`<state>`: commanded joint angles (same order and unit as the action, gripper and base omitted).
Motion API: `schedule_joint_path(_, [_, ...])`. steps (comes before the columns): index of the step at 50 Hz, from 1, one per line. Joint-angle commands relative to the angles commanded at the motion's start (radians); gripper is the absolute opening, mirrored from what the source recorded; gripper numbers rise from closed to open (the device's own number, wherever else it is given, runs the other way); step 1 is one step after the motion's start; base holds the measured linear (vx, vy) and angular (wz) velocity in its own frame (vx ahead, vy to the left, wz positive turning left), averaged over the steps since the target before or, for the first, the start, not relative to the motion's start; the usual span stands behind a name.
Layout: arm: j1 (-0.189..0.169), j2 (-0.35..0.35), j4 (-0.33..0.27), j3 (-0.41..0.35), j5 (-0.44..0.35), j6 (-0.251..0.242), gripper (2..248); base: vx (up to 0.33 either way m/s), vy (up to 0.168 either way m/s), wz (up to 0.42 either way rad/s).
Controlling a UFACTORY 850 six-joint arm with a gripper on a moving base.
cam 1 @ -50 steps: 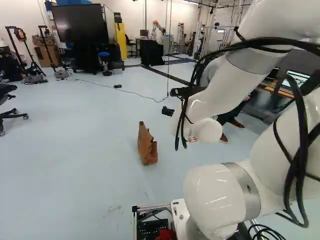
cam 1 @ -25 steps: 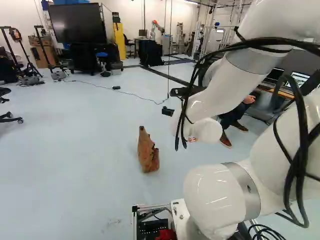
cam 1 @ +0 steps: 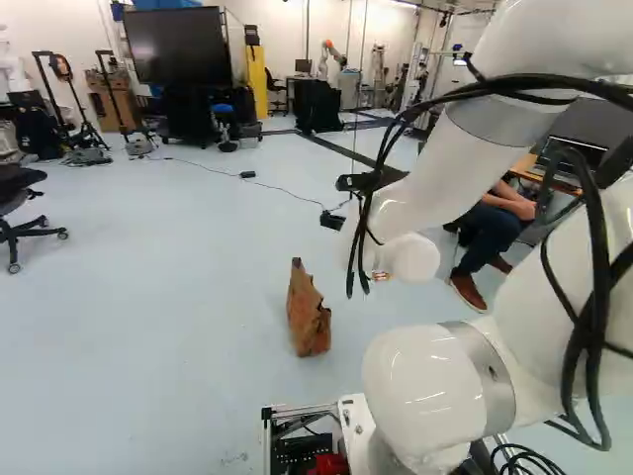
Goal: Pick up the grocery bag from the ground
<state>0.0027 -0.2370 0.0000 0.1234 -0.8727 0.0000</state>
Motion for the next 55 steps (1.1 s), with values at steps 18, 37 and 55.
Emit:
schedule_joint_path(18, [0.000,0.000,0.000,0.000,0.000,0.000,247,0.163,0.045,0.078])
schedule_joint_path(37, [0.000,0.012,0.000,0.010,0.000,0.000,247,0.081,0.002,-0.006])
schedule_joint_path(55, [0.004,0.080,0.000,0.071,0.000,0.000,247,0.000,0.000,0.000])
